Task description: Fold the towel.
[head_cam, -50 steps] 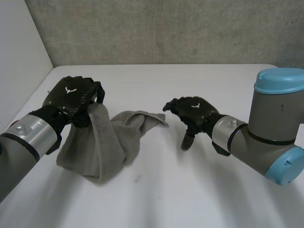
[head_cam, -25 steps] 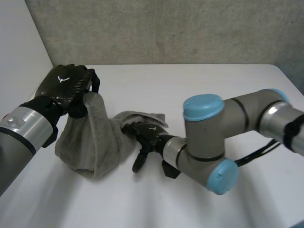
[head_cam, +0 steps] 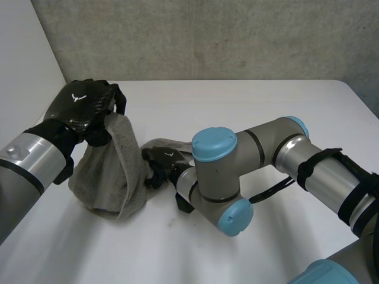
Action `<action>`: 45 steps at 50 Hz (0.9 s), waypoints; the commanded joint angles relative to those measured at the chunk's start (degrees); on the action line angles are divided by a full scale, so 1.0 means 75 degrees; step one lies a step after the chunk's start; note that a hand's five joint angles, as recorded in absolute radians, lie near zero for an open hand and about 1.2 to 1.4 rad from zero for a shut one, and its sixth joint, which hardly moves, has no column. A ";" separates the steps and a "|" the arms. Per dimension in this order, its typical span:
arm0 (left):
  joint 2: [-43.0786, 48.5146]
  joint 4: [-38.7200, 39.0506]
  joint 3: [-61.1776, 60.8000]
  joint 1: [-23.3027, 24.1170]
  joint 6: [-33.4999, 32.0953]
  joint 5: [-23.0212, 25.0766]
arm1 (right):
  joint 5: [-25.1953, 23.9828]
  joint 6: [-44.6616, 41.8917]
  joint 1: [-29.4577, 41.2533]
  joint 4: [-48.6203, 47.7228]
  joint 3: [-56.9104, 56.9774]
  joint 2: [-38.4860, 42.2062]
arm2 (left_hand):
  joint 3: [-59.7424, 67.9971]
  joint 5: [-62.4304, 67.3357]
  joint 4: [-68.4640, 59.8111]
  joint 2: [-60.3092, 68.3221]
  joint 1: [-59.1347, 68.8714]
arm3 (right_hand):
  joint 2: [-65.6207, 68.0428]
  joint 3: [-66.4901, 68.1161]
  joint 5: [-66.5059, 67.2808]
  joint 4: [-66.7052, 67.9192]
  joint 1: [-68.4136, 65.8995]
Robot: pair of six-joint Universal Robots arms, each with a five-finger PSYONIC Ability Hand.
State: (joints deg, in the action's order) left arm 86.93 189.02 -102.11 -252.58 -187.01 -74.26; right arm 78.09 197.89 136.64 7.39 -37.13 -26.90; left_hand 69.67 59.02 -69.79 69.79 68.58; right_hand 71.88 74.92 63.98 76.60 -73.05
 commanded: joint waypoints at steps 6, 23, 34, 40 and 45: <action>-0.0024 -0.0007 0.0009 -0.0014 -0.0015 -0.0024 | -0.0017 -0.3713 -0.0733 0.2196 0.0685 -0.1918 | 0.1377 0.1464 -0.1361 0.1362 0.1523 | 0.1083 0.0677 0.0803 0.0454 -0.0926; -0.0352 -0.0007 -0.0097 0.0197 0.0630 -0.0001 | 0.0299 -0.7902 -0.1695 0.3326 0.0780 -0.4077 | 0.1377 0.1464 -0.1361 0.1362 0.1523 | 0.1083 0.0677 0.0803 0.0454 -0.0926; 0.0047 0.0051 -0.0378 0.0349 0.0653 0.0023 | 0.0252 -0.9556 -0.1438 0.3315 0.0217 -0.3260 | 0.1377 0.1464 -0.1361 0.1362 0.1523 | 0.1083 0.0677 0.0803 0.0454 -0.0926; 0.0690 0.0332 -0.0554 0.0349 0.0583 0.0023 | 0.0123 -0.9932 -0.1391 0.3303 0.0217 -0.2344 | 0.1377 0.1464 -0.1361 0.1362 0.1523 | 0.1083 0.0677 0.0803 0.0454 -0.0926; 0.1170 0.0356 -0.0542 0.0349 0.0571 0.0011 | -0.0065 -1.0388 -0.1379 0.3256 0.0450 -0.1022 | 0.1377 0.1464 -0.1361 0.1362 0.1523 | -0.0374 -0.0781 -0.0655 -0.1004 0.0531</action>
State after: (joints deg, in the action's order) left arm 91.55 191.10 -106.04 -249.94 -182.54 -74.08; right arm 78.82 123.20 126.25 32.18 -35.55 -44.58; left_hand 69.68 59.03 -69.80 69.81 68.67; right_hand 74.45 76.04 65.10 76.75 -74.08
